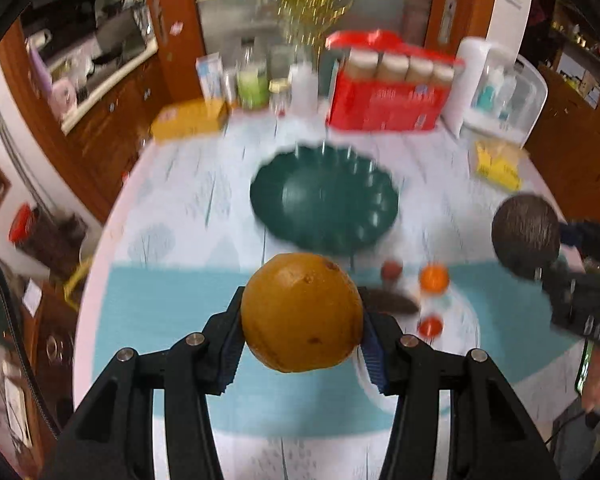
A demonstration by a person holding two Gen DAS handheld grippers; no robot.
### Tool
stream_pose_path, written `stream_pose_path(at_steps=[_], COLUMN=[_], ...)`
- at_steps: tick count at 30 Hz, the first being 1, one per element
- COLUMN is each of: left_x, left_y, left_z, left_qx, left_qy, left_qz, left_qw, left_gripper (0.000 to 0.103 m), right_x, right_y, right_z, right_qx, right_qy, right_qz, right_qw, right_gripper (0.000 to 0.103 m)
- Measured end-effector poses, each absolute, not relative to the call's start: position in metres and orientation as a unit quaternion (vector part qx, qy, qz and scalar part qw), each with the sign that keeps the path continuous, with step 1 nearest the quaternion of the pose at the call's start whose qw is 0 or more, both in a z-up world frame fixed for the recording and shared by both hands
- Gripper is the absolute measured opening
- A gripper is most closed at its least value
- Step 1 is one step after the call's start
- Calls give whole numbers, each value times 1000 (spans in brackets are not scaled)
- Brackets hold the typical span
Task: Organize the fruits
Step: 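Carry the orange fruit and avocado onto the green plate and release both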
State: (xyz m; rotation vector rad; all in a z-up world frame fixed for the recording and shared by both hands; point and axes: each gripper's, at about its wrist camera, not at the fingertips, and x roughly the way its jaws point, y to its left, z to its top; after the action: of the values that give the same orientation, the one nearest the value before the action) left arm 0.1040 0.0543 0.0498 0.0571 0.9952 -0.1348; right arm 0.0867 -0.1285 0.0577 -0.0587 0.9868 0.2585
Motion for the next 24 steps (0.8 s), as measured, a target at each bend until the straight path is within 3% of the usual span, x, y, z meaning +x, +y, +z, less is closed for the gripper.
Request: stream_pose_path(at_steps=[5, 9, 16, 24], left_x=[170, 227, 285, 301], left_y=[47, 45, 39, 38], left_z=[69, 34, -72, -138], left_qx=[37, 33, -1, 4], left_qy=[451, 463, 528, 563], left_qz=[-60, -49, -49, -52], left_qw=[890, 884, 848, 825], left_gripper=[50, 50, 50, 50], right_x=[153, 207, 262, 278], right_y=[-140, -138, -113, -107], right_z=[89, 70, -42, -123], right_qx=[-21, -6, 13, 30], right_qy=[428, 435, 514, 573], right_qz=[92, 84, 58, 52], right_qw=[899, 896, 856, 817], right_gripper=[62, 62, 62, 62])
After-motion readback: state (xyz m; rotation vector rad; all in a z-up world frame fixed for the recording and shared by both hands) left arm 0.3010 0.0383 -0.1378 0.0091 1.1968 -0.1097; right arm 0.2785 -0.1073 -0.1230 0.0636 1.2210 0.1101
